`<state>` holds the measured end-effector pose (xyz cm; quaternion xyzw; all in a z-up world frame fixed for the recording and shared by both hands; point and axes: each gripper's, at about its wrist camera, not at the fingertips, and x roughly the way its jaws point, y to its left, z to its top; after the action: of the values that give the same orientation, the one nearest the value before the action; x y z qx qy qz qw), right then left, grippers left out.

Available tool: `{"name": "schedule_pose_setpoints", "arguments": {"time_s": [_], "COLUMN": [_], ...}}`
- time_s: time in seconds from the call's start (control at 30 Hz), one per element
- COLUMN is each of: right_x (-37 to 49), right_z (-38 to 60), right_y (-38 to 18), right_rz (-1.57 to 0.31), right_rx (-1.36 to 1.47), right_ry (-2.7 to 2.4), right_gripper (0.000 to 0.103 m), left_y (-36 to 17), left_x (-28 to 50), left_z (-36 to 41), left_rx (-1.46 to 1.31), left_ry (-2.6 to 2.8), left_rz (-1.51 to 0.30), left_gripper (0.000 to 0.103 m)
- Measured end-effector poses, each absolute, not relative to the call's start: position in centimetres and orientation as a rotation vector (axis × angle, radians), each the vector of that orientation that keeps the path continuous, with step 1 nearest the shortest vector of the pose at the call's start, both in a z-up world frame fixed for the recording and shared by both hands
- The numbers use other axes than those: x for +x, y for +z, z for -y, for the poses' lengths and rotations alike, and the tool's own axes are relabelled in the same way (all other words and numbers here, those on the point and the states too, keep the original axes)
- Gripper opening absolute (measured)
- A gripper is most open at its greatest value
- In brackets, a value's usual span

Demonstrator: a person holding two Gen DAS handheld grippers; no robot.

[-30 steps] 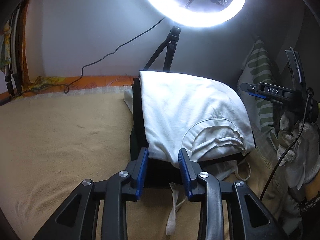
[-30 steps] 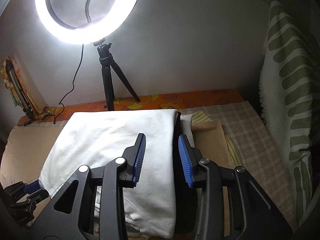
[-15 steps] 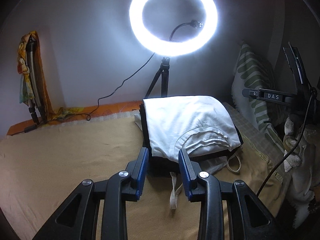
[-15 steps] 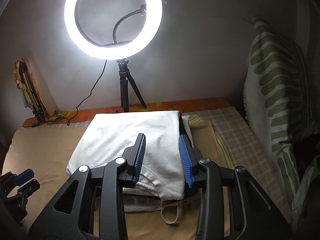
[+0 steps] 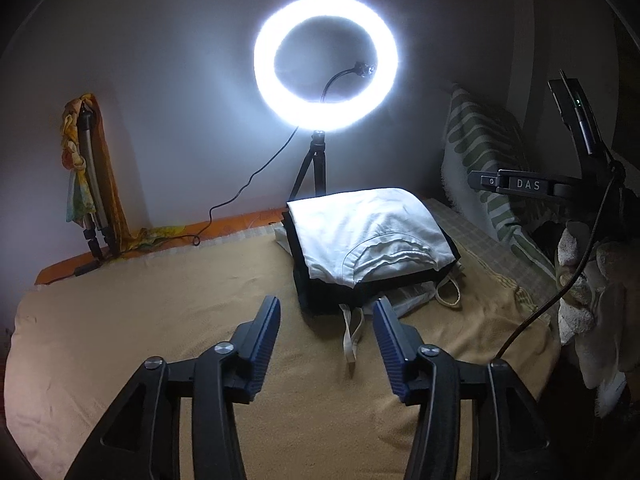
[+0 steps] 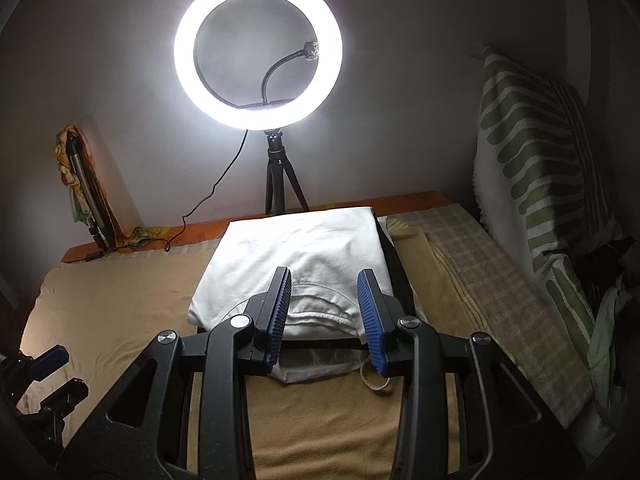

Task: Fold small clothes

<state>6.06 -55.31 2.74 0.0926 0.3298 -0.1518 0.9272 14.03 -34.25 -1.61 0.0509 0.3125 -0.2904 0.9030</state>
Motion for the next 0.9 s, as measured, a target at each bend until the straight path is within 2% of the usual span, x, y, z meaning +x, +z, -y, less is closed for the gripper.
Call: {"name": "schedule_pose_setpoints", "arguments": {"time_s": [0.2, 0.23, 0.27, 0.3, 0.37, 0.63, 0.73, 0.9], "right_x": [3.5, 3.1, 2.7, 2.2, 1.4, -0.3, -0.7, -0.6], "right_z": [52.8, 52.4, 52.0, 51.6, 50.7, 48.8, 48.5, 47.6], "right_y": [2.8, 2.7, 2.7, 2.7, 2.6, 0.8, 0.3, 0.1], "right_rz": [-0.658, -0.656, -0.651, -0.64, -0.629, -0.652, -0.653, -0.636], "right_rx": [0.23, 0.239, 0.244, 0.248, 0.243, 0.274, 0.294, 0.251], "right_ry": [-0.322, -0.325, -0.329, -0.335, -0.341, -0.35, -0.352, -0.366], "right_gripper": [0.037, 0.042, 0.052, 0.056, 0.057, 0.057, 0.07, 0.07], "left_y": [-1.5, -1.4, -1.4, -1.4, -1.2, -1.2, -1.3, -1.9], "left_x": [11.3, 10.9, 10.5, 10.0, 9.1, 6.4, 6.0, 6.5], "left_z": [32.6, 32.3, 32.1, 31.7, 31.3, 30.1, 29.7, 29.0], "left_rx": [0.125, 0.125, 0.127, 0.129, 0.134, 0.161, 0.168, 0.16], "left_ry": [-0.624, -0.627, -0.629, -0.629, -0.63, -0.652, -0.655, -0.646], "left_rz": [-0.628, -0.625, -0.62, -0.612, -0.596, -0.547, -0.533, -0.55], "left_gripper": [0.061, 0.062, 0.066, 0.069, 0.076, 0.085, 0.09, 0.098]}}
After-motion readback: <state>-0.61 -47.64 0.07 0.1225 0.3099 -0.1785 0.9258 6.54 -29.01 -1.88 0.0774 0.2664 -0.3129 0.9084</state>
